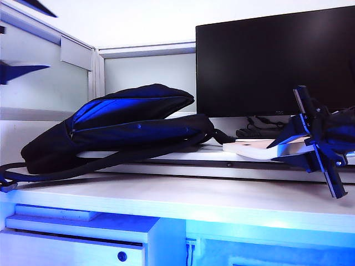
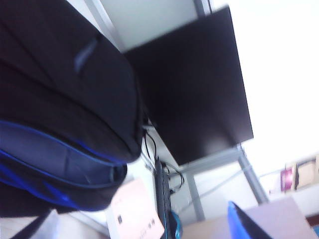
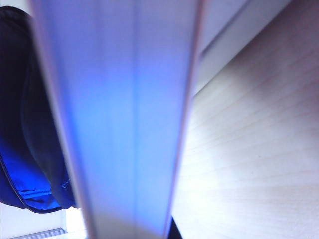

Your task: Pick up the book on the desk and put it into the open backpack.

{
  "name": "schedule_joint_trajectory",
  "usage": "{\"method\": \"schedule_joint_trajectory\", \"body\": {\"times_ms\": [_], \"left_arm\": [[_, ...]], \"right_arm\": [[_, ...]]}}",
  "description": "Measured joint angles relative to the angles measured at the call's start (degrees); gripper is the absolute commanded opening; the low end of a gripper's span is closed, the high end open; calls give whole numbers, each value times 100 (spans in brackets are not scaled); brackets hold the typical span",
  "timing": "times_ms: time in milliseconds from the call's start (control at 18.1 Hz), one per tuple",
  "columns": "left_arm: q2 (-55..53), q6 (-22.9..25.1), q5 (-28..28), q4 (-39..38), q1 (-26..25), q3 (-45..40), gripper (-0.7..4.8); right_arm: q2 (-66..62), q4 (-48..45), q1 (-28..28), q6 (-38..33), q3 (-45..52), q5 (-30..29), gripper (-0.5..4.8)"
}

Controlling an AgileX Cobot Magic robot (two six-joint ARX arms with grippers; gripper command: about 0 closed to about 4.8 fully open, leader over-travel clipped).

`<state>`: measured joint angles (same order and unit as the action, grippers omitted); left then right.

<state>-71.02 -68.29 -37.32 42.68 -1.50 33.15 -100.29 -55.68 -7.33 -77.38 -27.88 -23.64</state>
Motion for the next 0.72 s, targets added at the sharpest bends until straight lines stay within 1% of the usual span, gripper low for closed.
{"method": "schedule_joint_trajectory", "body": {"times_ms": [166, 276, 442, 608, 719], "left_arm": [[-374, 35, 20, -17, 302, 205, 479], [-831, 39, 42, -4, 575, 704, 479], [-1272, 50, 68, 17, 669, 1025, 479], [-1698, 31, 42, -7, 793, 1067, 479], [-1882, 31, 24, 79, 833, 1069, 479]], "right_arm": [[-11, -192, 0, 13, 7, -2, -8], [-13, -420, 2, 13, 11, 2, -8], [-15, -691, 2, 11, 24, 31, -9], [-37, -1047, 7, 9, 33, 103, -9], [-35, -1082, 7, 9, 28, 157, -9]]}}
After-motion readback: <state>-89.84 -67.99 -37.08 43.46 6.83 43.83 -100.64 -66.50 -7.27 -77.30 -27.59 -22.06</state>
